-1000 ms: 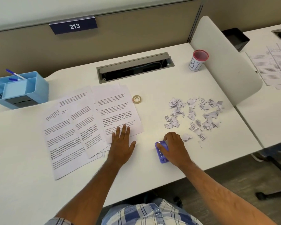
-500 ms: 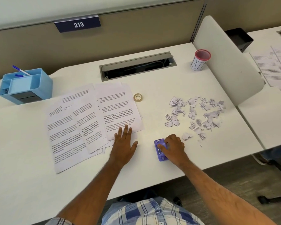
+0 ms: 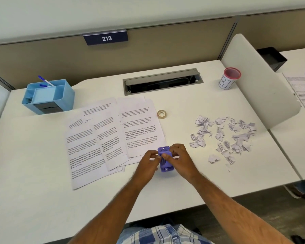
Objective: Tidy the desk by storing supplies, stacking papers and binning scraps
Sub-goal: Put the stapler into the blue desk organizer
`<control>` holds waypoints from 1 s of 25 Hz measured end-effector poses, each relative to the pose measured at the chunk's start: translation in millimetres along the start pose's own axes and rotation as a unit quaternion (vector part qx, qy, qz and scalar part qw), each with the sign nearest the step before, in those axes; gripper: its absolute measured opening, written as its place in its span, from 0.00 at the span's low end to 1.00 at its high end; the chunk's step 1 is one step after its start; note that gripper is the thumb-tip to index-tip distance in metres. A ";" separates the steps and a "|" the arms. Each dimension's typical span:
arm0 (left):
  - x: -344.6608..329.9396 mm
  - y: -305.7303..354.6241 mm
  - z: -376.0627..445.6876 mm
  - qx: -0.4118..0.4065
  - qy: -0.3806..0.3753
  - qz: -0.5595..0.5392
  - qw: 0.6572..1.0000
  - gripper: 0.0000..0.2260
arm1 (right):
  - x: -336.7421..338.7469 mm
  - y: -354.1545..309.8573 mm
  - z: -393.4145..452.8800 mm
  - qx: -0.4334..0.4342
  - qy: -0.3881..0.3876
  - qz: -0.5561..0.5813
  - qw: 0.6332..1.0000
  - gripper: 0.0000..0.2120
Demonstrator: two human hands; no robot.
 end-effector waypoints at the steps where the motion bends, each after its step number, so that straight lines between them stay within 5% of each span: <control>1: 2.7 1.3 -3.6 0.019 -0.022 -0.052 0.998 0.08 | -7.6 -8.6 3.8 0.010 -0.004 0.007 1.000 0.11; 13: 110.9 9.7 -21.3 0.013 0.005 -0.230 0.973 0.11 | -99.7 -72.0 42.4 -0.057 -0.041 0.147 0.987 0.14; 19: 181.3 9.2 -23.4 -0.016 0.033 -0.280 0.959 0.12 | -169.4 -101.8 60.2 -0.045 -0.134 0.204 0.969 0.15; 25: 252.0 8.0 -11.7 -0.023 0.081 -0.271 0.959 0.11 | -228.2 -146.9 96.1 -0.013 -0.130 0.192 0.973 0.12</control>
Point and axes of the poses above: each hand's wrist, its own z-axis towards the middle knuckle, its own x-axis out of the back of the hand, y = z × x, the point moved 8 cm from there along z, towards the middle knuckle, and after that the axes turned 13 degrees about x, right-handed, at the moved point
